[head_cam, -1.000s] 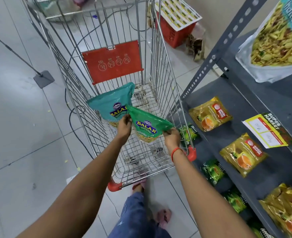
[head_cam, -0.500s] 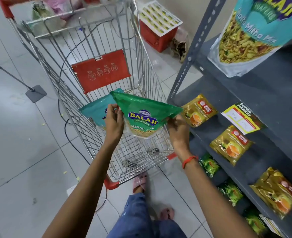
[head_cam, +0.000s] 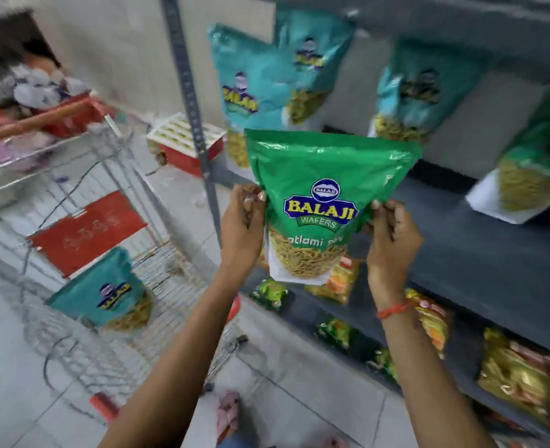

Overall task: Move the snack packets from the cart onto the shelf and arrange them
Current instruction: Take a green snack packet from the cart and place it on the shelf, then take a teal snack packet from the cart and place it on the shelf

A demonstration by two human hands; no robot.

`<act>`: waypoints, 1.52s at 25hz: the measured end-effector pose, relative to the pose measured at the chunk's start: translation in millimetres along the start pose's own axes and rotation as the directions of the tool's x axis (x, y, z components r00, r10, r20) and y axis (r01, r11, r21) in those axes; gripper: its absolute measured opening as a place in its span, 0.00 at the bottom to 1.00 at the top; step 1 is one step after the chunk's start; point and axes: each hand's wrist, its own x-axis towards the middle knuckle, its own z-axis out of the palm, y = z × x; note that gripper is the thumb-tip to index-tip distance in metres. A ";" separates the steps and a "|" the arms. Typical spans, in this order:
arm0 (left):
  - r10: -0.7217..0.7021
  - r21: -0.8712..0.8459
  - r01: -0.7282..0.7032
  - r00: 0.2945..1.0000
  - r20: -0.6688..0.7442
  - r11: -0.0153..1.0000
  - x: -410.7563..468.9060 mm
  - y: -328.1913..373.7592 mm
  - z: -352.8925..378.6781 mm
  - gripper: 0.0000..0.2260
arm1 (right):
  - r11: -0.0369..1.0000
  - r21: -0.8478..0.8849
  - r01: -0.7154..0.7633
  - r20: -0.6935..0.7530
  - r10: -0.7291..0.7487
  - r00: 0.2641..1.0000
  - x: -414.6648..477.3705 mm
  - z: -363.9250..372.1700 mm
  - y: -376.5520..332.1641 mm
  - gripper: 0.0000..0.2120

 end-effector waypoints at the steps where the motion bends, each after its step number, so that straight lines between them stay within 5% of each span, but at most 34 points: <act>1: 0.012 -0.034 -0.011 0.999 0.039 0.999 -6.4 10.4 31.7 0.02 | 0.998 0.055 -0.016 -0.059 0.020 0.998 12.6 -29.0 -0.3 0.07; 7: -0.004 -0.151 0.043 0.969 0.249 0.988 -46.4 50.9 192.0 0.04 | 0.995 0.094 -0.045 -0.344 0.075 0.936 68.3 -181.1 12.6 0.08; 14: 0.004 -0.175 0.064 0.932 0.363 0.982 -36.8 91.1 316.2 0.02 | 0.990 0.143 -0.013 -0.455 0.078 0.887 143.6 -264.1 17.7 0.08; 20: 0.086 -0.052 -0.072 0.932 0.353 0.996 -25.9 93.3 378.0 0.14 | 0.970 0.219 -0.101 -0.447 0.192 0.874 183.8 -291.3 40.7 0.11; 25: 0.052 -0.095 -0.019 0.931 0.361 0.995 -31.7 84.5 384.4 0.09 | 0.971 0.198 -0.136 -0.421 0.210 0.882 177.8 -294.2 44.4 0.04; 30: 0.063 -0.085 -0.033 0.924 0.378 0.996 -58.4 88.4 354.4 0.17 | 0.978 -0.181 0.105 -0.504 -0.184 0.844 133.9 -244.8 22.5 0.19; 33: 0.175 -0.145 -0.137 0.940 0.295 0.980 -72.4 83.6 311.9 0.19 | 0.942 -0.261 0.211 -0.361 -0.298 0.884 102.1 -188.1 18.5 0.19; 38: 0.054 -0.117 -0.059 0.998 -0.041 0.991 -53.9 34.4 190.6 0.18 | 0.970 -0.178 0.164 0.007 -0.165 0.986 40.0 -52.6 29.9 0.19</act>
